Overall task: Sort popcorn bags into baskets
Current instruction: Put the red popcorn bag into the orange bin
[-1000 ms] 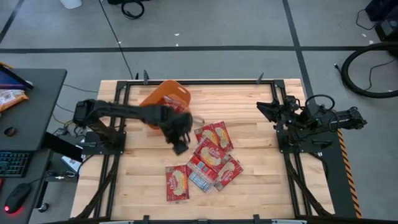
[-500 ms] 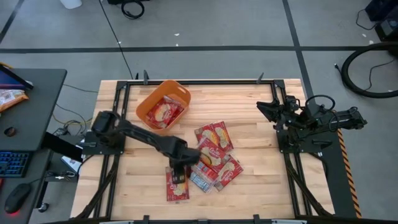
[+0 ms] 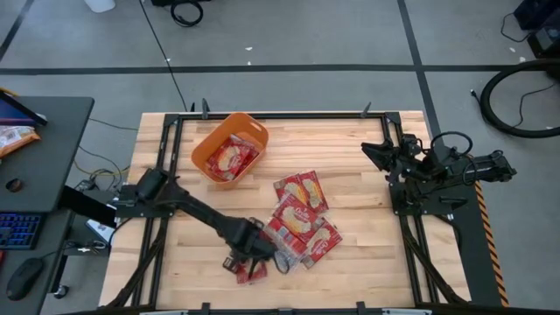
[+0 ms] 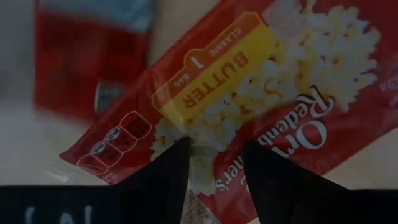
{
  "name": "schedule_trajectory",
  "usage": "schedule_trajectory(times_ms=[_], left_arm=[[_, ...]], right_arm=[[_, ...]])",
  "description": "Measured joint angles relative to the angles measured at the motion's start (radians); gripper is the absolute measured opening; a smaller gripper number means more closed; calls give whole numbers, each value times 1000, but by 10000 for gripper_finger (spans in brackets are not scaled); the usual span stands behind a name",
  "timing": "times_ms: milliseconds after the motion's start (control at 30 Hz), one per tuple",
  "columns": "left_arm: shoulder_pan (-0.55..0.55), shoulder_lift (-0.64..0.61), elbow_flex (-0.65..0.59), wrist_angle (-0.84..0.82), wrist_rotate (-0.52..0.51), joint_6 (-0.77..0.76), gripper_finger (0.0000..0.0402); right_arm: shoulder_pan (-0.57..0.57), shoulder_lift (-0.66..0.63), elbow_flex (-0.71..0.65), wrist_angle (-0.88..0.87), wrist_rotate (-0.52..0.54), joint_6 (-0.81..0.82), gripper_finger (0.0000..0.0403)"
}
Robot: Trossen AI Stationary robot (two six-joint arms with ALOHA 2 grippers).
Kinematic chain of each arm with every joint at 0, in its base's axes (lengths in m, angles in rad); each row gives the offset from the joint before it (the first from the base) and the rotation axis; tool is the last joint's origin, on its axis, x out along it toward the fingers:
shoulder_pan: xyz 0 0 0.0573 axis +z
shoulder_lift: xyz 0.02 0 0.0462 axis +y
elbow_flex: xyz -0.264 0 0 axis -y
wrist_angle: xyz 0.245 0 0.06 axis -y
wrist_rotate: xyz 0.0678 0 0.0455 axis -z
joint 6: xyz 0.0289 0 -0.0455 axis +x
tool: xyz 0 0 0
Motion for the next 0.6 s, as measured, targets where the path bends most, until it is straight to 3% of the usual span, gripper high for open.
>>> schedule_trajectory(times_ms=[200,367,467,600], left_arm=[[59,-3,-18,-91,-61,-501,155],[98,-16,-23,-159,-174,-771,155],[118,-60,-26,-157,-231,-814,155],[108,-139,-24,-150,-288,-639,155]], right_arm=[[0,0,0,5,0,1,130],[0,0,0,9,0,1,130],[0,0,0,12,-6,1,130],[0,0,0,14,-22,1,130]])
